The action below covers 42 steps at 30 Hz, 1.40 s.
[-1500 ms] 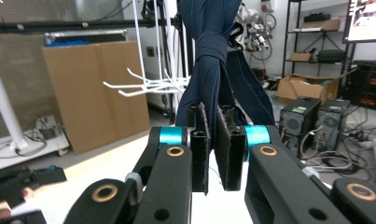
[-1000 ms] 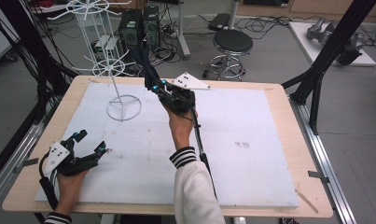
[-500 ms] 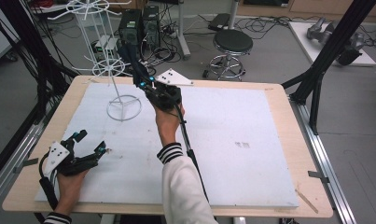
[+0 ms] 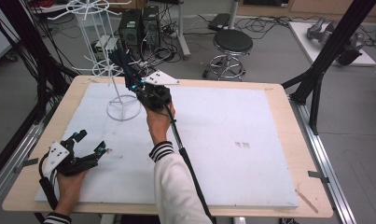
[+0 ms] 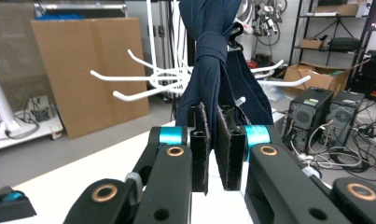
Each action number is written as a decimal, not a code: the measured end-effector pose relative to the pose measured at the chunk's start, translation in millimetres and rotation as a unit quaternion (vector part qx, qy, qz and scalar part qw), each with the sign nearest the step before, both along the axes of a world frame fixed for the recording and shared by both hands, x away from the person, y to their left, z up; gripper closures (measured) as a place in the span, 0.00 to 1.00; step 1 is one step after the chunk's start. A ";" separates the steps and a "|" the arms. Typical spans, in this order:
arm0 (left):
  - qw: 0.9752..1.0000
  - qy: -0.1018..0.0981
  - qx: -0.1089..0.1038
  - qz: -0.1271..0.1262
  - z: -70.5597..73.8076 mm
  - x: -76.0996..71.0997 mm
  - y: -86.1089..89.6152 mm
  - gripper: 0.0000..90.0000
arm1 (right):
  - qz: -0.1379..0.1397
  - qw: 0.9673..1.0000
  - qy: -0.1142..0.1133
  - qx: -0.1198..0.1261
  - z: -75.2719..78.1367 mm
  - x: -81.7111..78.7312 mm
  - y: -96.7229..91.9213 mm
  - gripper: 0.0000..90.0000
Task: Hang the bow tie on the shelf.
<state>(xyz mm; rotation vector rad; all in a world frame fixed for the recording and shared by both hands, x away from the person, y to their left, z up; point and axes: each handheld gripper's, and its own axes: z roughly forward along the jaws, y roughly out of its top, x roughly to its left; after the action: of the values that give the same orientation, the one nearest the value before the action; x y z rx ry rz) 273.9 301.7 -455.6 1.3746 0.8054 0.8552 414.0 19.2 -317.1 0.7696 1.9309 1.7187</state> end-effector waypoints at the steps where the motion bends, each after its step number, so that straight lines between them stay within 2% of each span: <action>1: 1.000 0.000 0.000 0.000 0.0 -0.1 0.0 0.17 | 0.000 1.000 0.001 -0.002 -0.6 0.1 0.8 0.94; 4: 1.000 -0.001 0.000 0.000 0.0 -0.2 0.2 0.17 | -0.003 1.000 0.005 -0.003 -2.4 1.4 1.7 0.94; 14: 1.000 -0.003 -0.001 -0.002 -0.1 -1.1 0.4 0.17 | -0.002 0.999 0.025 -0.036 -10.9 5.5 7.3 0.94; 21: 1.000 -0.005 0.000 -0.002 -0.3 -1.5 0.5 0.17 | 0.006 0.998 0.035 -0.044 -15.4 8.4 7.3 0.93; 24: 1.000 -0.009 -0.001 -0.002 -0.5 -2.1 0.4 0.17 | 0.011 0.998 0.043 -0.040 -16.1 8.6 5.9 0.93; 28: 1.000 -0.011 -0.001 -0.002 -0.5 -2.3 0.3 0.17 | 0.018 0.998 0.040 -0.040 -15.5 9.1 4.0 0.88; 31: 1.000 -0.009 -0.001 -0.003 -0.5 -2.2 0.7 0.17 | 0.032 0.998 0.039 -0.040 -14.7 10.0 1.5 0.79; 33: 1.000 -0.012 -0.005 0.000 -0.6 -2.4 0.1 0.17 | 0.030 0.998 0.046 -0.043 -14.7 10.4 0.0 0.63; 35: 1.000 -0.009 -0.001 0.001 -0.4 -2.5 0.5 0.17 | 0.027 0.997 0.045 -0.052 -13.5 10.2 -2.3 0.52; 37: 1.000 -0.008 -0.002 0.001 -0.4 -1.8 0.1 0.17 | 0.018 0.997 0.044 -0.057 -10.9 8.5 -5.0 0.34; 40: 1.000 -0.008 -0.002 0.000 -0.4 -1.8 0.1 0.17 | 0.011 0.997 0.039 -0.059 -7.1 3.7 -12.0 0.19; 42: 1.000 -0.009 -0.005 -0.002 -0.4 -1.7 0.3 0.17 | 0.010 0.997 0.048 -0.060 -4.9 -0.6 -19.8 0.13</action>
<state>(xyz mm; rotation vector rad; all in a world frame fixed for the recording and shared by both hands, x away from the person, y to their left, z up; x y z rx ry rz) 272.2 302.0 -456.0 1.3583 0.7926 0.8580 413.3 -0.6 -322.1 0.8044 2.0908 1.5865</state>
